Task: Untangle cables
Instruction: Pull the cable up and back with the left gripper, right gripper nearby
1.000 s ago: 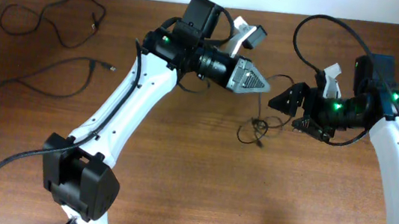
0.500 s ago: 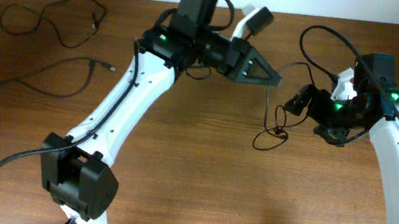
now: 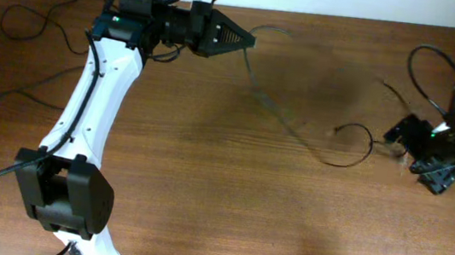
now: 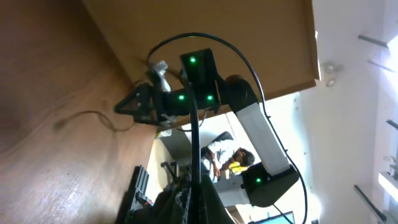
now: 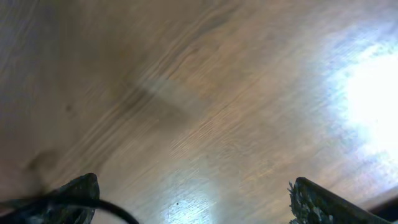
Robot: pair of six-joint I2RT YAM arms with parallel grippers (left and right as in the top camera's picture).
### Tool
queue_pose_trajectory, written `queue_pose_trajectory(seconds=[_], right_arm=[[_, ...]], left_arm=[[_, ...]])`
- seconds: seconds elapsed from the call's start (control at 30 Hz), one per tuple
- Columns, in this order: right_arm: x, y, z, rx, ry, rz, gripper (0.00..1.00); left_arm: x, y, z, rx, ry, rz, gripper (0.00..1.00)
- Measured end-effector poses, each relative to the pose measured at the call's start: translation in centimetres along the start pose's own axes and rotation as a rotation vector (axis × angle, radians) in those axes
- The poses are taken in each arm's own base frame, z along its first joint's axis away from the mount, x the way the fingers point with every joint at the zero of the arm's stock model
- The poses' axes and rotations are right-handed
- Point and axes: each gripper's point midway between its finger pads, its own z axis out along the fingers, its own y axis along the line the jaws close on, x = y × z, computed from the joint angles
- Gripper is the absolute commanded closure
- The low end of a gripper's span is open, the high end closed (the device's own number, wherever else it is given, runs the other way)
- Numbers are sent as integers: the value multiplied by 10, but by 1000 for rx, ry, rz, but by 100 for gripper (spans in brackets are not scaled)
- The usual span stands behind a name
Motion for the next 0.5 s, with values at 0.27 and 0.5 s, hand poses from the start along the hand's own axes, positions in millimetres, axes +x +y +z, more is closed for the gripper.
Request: queue_pose_trajectory(seconds=[0.27,0.5], right_arm=[[1,-3,-1,-26,25,29,1],[7,16,-3,-135,66,-2,1]], left_arm=[[-4,9,-1,-48,-30,7,100],[5,15,5,-65,-19,-40,100]])
